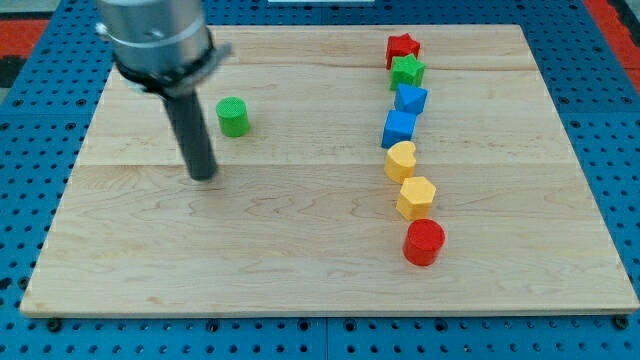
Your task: Push the green circle to the bottom center
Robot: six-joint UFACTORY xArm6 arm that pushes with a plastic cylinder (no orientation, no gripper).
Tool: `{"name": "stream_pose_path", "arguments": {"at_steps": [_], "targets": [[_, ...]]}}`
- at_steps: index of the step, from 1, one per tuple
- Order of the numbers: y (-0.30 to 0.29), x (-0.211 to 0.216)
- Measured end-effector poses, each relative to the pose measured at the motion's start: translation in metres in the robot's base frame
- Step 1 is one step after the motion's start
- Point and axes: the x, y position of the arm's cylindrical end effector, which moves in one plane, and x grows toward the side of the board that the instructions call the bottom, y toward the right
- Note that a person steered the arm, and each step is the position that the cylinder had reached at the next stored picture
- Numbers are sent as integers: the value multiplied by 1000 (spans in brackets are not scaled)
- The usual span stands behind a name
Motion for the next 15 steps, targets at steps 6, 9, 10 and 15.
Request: {"name": "stream_pose_path", "arguments": {"at_steps": [6, 9, 10, 15], "targets": [[90, -34], [110, -30], [129, 29], [175, 155]]}}
